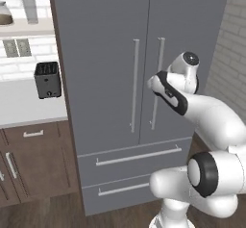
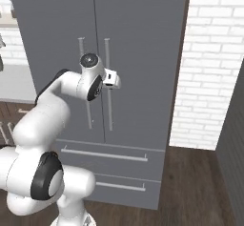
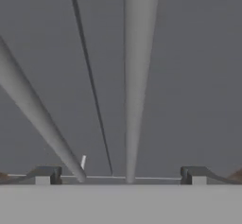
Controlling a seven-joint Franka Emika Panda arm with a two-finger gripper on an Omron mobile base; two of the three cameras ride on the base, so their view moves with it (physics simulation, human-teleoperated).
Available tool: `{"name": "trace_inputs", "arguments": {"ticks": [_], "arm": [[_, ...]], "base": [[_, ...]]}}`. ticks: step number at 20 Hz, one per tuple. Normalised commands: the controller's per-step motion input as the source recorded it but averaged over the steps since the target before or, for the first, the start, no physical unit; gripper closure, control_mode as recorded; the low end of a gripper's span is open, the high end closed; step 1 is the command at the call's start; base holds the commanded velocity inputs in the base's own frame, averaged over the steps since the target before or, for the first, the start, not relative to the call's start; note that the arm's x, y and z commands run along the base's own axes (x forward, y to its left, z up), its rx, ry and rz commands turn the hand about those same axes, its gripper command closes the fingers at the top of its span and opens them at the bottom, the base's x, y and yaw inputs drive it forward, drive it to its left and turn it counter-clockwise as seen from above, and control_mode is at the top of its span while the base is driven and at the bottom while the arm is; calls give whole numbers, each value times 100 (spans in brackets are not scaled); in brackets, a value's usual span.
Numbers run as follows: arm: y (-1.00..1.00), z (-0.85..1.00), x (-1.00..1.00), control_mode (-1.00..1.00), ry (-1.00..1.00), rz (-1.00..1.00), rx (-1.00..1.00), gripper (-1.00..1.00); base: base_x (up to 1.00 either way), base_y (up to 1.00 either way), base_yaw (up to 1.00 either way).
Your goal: Take the strawberry from the fridge and place it on top of the pancake, located on the dining counter.
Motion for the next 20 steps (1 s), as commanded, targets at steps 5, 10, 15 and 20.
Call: {"name": "trace_inputs", "arguments": {"ticks": [5,10,15,20], "arm": [[-13,0,44,-100,-2,-2,1,-100],[-21,0,36,-100,-5,0,0,-100],[0,0,65,-100,0,0,0,-100],[0,-7,62,-100,-5,0,0,-100]], "base": [[0,0,0],[0,0,0],[0,0,0],[0,0,0]]}}
